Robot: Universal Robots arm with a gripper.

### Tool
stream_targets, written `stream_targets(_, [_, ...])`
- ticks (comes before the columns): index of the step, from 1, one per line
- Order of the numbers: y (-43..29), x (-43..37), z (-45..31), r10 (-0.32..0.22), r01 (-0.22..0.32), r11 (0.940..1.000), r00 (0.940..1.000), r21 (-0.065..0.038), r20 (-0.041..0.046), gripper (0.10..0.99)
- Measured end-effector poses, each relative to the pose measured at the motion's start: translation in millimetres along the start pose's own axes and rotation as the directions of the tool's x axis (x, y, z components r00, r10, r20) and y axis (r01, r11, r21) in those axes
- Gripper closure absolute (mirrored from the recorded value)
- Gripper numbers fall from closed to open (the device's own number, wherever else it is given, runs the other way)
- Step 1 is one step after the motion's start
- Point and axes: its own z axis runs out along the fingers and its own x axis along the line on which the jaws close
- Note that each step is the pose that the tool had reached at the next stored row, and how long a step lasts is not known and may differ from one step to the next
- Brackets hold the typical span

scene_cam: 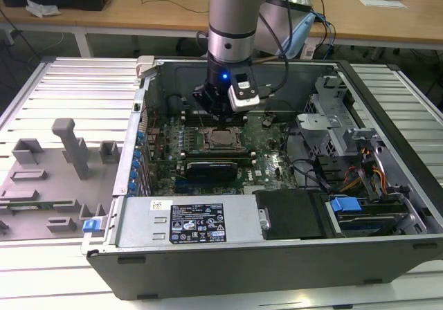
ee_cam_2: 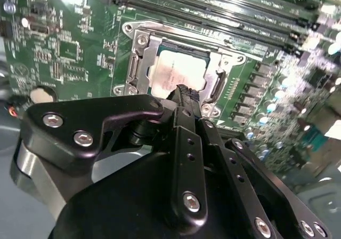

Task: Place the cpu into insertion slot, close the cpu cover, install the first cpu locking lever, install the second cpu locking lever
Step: 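Close the cpu cover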

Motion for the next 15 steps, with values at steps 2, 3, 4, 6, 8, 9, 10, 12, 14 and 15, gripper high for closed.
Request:
stream_targets(2, [0.0,0.0,0.2,-0.045,0.045,0.999,0.999,0.0,-0.0004,0.98])
stream_targets(3, [0.0,-0.1,0.3,-0.068,0.068,0.9977,0.9976,0.004,0.0067,0.98])
stream_targets(4, [-0.1,0.0,0.2,-0.093,0.093,0.9956,0.9955,0.008,0.0162,0.98])
stream_targets(6, [0.0,-0.1,0.5,-0.131,0.131,0.9914,0.9912,0.009,0.0185,0.98])
stream_targets(8, [0.0,0.0,1.0,-0.197,0.197,0.9803,0.9801,0.01,0.0198,0.98])
stream_targets(9, [-0.1,0.0,1.5,-0.238,0.238,0.9712,0.9709,0.01,0.0235,0.98])
stream_targets(10, [-0.1,0.0,1.8,-0.256,0.256,0.9667,0.9663,0.01,0.0273,0.98])
stream_targets(12, [0.0,0.0,2.6,-0.294,0.294,0.9559,0.9552,0.011,0.0362,0.98])
stream_targets(14, [-0.1,0.3,2.7,-0.308,0.308,0.9514,0.9506,0.013,0.0384,0.98])
stream_targets(15, [-0.1,0.7,2.8,-0.308,0.308,0.9513,0.9505,0.016,0.0384,0.98])
